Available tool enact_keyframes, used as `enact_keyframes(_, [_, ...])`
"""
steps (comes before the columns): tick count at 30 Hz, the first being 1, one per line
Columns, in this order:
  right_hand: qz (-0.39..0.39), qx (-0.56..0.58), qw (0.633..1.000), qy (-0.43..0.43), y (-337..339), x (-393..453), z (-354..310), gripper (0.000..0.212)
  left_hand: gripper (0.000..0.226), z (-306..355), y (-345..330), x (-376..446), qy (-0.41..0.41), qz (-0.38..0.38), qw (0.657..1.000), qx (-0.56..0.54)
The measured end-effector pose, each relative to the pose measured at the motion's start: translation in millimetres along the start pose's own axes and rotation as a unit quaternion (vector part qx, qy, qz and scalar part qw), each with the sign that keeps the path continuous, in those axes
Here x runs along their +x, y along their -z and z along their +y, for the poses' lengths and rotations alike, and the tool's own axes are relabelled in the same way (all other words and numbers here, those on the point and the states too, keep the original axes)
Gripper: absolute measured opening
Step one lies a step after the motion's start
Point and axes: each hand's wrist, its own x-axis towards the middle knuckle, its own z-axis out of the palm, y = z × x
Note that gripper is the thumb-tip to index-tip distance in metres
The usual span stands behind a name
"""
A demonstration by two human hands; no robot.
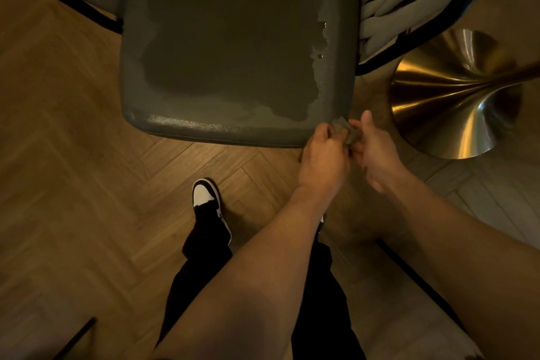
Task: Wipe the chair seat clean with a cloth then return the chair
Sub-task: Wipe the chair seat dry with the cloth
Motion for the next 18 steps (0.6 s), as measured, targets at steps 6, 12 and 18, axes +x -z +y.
enact_keyframes(6, [0.060, -0.072, 0.995, 0.027, -7, 15, -1, 0.029, 0.028, -18, 12, 10, -0.022, 0.005, 0.993, 0.112])
enact_keyframes(12, [0.079, -0.175, 0.980, 0.047, -20, 18, -11, 0.052, 0.024, -64, 50, 4, 0.013, 0.065, 0.991, 0.116])
enact_keyframes(18, [0.109, -0.244, 0.961, 0.066, -36, 19, -19, 0.064, 0.026, -112, 97, -4, 0.062, 0.120, 0.985, 0.107])
